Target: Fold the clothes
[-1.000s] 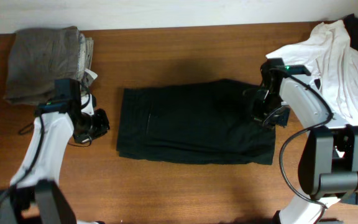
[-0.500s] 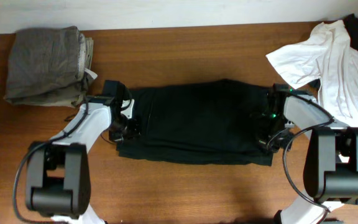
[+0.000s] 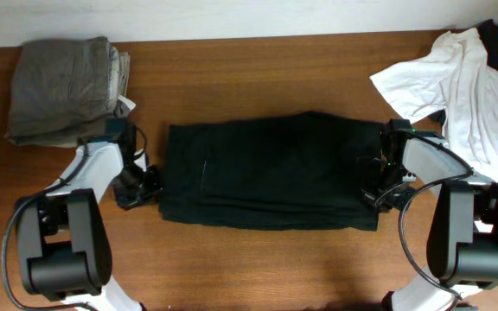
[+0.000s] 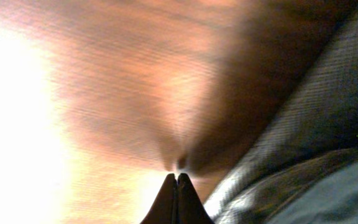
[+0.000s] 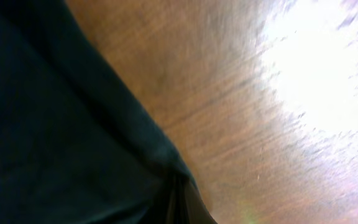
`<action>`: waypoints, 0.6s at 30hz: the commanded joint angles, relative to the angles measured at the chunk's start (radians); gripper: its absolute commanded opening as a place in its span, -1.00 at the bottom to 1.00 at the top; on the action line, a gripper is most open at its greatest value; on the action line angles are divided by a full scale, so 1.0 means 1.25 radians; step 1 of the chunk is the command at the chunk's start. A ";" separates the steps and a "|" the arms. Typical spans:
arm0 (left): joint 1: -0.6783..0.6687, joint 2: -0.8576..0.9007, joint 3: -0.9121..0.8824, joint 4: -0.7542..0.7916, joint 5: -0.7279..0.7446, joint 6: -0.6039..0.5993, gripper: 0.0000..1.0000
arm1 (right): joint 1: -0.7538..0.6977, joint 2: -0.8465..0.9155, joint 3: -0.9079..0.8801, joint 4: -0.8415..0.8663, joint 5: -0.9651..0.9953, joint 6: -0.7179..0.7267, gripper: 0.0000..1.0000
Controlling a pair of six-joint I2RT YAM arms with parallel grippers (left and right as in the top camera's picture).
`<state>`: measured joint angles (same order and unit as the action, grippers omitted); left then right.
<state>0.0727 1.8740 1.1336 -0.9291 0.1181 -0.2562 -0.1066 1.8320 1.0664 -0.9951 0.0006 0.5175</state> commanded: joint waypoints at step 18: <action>-0.196 -0.022 0.049 0.334 0.091 0.008 -1.00 | -0.004 0.089 0.362 0.008 -0.181 -0.222 -0.85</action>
<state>-0.1726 1.7794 1.1931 -0.5343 0.2176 -0.2592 -0.1127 1.9160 1.5116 -1.0042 -0.2111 0.2501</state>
